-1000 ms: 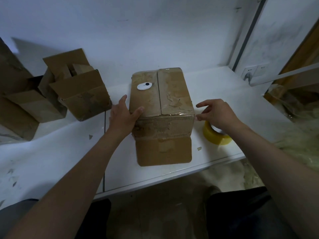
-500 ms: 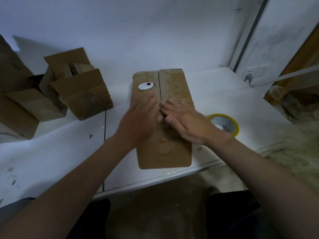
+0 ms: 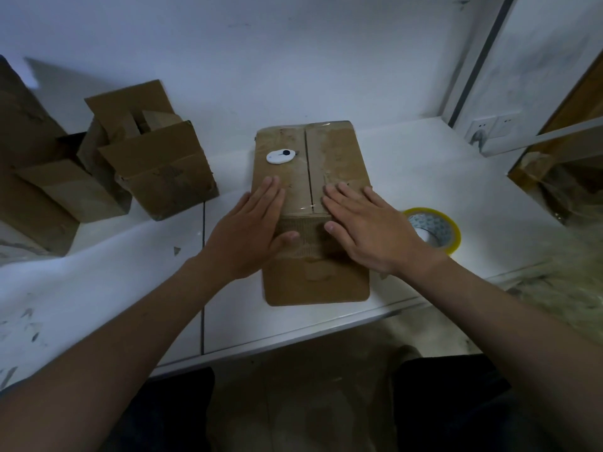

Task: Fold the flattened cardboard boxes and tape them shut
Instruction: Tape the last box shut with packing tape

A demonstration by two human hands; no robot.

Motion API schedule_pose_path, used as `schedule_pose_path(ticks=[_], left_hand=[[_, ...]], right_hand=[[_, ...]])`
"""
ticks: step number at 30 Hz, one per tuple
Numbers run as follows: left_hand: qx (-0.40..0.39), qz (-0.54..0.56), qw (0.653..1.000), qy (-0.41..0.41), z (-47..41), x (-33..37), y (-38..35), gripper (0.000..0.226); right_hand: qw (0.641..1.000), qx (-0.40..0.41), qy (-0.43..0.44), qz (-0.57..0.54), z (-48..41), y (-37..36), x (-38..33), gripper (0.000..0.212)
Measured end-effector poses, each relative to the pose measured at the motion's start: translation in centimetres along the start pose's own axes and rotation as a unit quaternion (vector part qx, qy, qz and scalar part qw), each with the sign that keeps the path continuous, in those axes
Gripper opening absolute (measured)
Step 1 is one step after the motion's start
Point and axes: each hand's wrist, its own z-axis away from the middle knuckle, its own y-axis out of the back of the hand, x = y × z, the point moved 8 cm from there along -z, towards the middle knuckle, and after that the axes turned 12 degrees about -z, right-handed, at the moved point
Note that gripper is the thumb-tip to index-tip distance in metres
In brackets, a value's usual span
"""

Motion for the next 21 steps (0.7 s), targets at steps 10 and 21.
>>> schedule_pose_path(ticks=[10, 21], left_hand=[[0.035, 0.51, 0.816, 0.272, 0.4, -1.2, -2.2, 0.073], [-0.026, 0.269, 0.916, 0.297, 3.1, -2.4, -0.5, 0.088]], right_hand=[[0.912, 0.074, -0.165, -0.367, 0.9, -0.1, 2.6, 0.064], [0.909, 0.087, -0.163, -0.374, 1.8, 2.1, 1.5, 0.045]])
